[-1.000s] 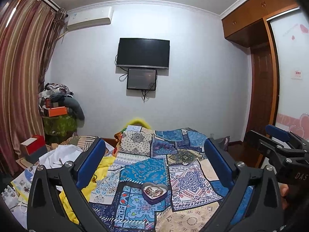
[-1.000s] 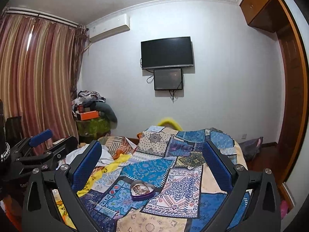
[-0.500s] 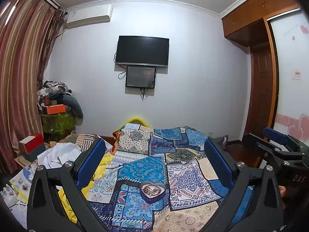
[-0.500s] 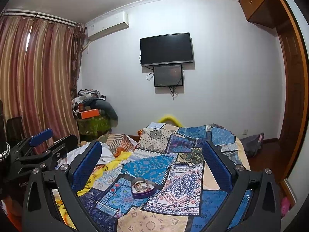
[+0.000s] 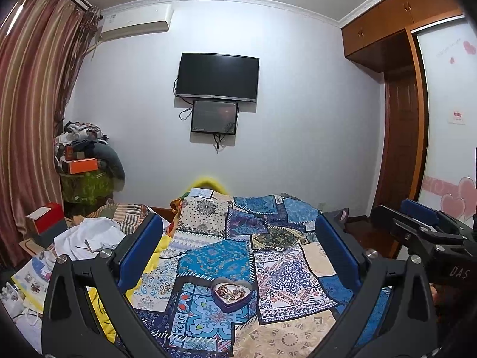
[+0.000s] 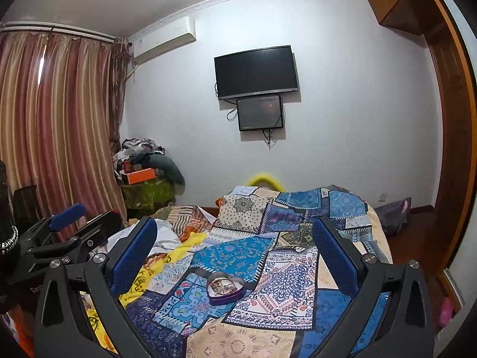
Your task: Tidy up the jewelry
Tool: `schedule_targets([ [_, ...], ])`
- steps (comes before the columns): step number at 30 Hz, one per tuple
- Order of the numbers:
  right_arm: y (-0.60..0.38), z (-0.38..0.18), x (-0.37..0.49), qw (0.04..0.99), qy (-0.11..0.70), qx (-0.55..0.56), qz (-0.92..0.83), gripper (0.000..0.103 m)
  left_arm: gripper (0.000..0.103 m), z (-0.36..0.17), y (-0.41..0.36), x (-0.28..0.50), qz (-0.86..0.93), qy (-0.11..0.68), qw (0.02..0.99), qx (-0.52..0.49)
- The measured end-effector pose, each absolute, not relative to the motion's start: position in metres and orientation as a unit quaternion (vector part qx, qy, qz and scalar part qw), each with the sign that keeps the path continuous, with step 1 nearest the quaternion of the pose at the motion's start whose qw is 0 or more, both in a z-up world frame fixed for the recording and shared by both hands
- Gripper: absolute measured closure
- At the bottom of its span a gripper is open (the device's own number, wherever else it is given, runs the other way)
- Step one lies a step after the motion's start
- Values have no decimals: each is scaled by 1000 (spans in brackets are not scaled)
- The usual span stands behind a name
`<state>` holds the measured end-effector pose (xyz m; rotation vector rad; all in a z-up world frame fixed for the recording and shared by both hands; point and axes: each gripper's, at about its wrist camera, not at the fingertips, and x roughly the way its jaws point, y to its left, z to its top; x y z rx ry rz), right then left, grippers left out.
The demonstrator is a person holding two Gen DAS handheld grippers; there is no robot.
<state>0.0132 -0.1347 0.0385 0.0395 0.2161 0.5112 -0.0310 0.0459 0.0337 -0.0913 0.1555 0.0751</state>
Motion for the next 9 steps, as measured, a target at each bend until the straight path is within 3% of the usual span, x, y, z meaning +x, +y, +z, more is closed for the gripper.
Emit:
schedule_targets([
  [9,-133,37,14,962,107,15,252,0,0,33,48,-31,35,77,995,-49],
])
